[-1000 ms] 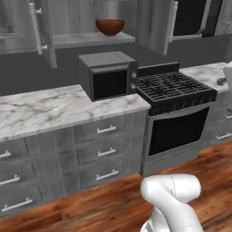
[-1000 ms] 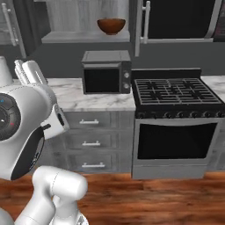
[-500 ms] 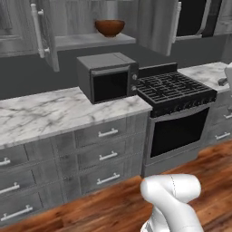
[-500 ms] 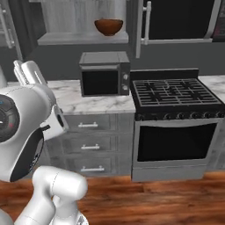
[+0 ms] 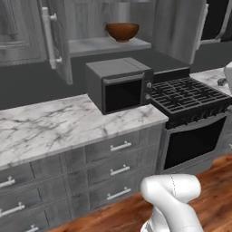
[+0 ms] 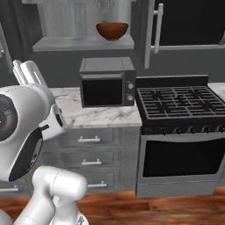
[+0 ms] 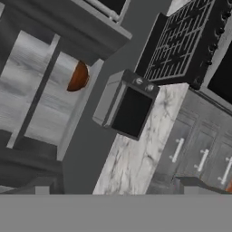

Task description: Move the bowls from the cabinet to the plates on the dining table.

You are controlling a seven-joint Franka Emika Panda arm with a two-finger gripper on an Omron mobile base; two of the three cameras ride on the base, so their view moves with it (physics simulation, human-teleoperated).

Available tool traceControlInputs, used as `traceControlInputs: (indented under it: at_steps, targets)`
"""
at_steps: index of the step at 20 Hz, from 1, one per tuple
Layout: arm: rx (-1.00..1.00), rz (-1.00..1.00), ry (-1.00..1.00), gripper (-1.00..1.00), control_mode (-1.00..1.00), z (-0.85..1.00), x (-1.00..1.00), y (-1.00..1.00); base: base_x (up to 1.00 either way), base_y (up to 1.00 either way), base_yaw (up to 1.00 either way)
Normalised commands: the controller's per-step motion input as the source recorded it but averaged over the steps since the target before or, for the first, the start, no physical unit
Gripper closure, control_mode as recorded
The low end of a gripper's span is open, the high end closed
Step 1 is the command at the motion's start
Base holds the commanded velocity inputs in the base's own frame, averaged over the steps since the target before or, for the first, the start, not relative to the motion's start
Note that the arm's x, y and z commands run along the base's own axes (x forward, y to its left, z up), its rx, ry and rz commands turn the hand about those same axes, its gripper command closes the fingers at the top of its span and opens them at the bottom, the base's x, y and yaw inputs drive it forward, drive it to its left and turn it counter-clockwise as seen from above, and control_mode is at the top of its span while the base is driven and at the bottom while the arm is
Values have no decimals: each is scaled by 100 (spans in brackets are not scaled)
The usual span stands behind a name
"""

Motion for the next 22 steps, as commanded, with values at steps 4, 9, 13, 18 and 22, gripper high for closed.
traceControlInputs:
  at_steps: [4,9,13,18,22]
  targets:
    - [0,0,0,-100,100,0,0,0,62,19,3]
    - [0,0,0,-100,100,0,0,0,59,16,5]
    - [0,0,0,-100,100,0,0,0,62,19,1]
    - [0,0,0,-100,100,0,0,0,62,14,2]
    - [0,0,0,-100,100,0,0,0,62,9,2]
